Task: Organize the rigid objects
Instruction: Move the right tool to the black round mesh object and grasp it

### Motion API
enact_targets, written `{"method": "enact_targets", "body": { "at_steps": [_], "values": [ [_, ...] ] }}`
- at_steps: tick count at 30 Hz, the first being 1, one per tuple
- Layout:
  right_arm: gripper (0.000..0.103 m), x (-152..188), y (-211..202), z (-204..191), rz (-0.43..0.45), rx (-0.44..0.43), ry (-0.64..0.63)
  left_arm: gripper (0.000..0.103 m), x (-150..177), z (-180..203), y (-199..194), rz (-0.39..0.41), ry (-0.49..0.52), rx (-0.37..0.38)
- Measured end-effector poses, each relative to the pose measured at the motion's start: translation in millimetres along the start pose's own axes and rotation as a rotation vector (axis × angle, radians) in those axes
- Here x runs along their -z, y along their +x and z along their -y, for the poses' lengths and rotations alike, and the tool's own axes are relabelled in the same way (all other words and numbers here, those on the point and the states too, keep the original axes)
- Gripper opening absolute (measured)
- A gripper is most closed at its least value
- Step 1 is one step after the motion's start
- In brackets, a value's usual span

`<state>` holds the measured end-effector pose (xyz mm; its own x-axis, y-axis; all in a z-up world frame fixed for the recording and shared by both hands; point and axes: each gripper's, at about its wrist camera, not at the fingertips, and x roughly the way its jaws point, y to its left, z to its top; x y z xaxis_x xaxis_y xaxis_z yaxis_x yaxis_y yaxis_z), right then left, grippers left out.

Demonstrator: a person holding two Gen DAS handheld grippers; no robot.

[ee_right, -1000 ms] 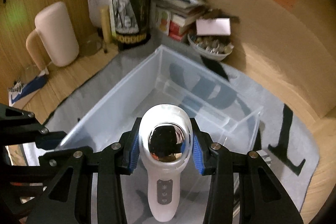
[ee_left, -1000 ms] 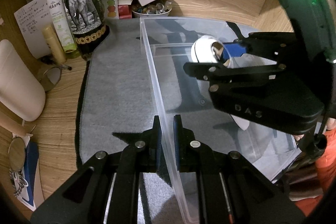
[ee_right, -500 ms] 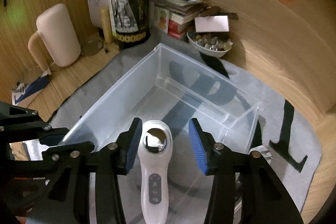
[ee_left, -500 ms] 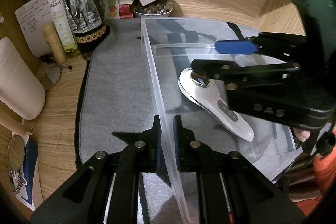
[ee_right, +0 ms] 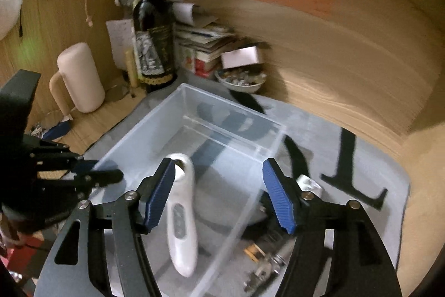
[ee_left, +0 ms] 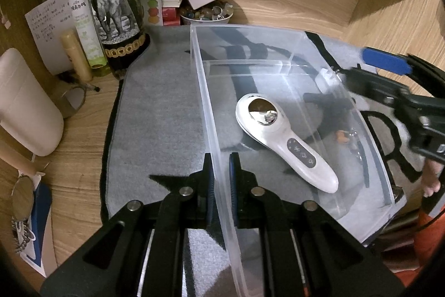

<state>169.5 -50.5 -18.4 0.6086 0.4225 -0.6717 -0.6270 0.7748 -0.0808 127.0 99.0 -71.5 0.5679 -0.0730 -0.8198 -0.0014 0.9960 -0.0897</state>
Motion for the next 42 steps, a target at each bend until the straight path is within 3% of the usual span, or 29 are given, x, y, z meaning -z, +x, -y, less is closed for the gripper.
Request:
{"method": "enact_targets", "body": {
  "at_steps": [7,17,31,33,35,42],
  "values": [
    [0.069,30,-34,31,0.035,0.064,0.074,0.009,0,0,0,0.001,0.004,-0.009],
    [0.069,96,-70,56,0.049,0.173,0.195,0.009,1,-1,0,-0.001,0.016,-0.009],
    [0.068,166,-60,51,-0.076,0.138,0.315,0.009,2,1,0,0.001,0.022,-0.012],
    [0.058,173,-54,50,-0.106,0.136,0.313,0.009,2,1,0,0.001,0.021,-0.012],
    [0.035,178,-49,50,-0.133,0.12,0.314,0.009,2,1,-1,0.002,0.021,-0.012],
    [0.032,173,-58,55,-0.082,0.132,0.328,0.009,2,2,-1,0.003,0.021,-0.012]
  ]
}}
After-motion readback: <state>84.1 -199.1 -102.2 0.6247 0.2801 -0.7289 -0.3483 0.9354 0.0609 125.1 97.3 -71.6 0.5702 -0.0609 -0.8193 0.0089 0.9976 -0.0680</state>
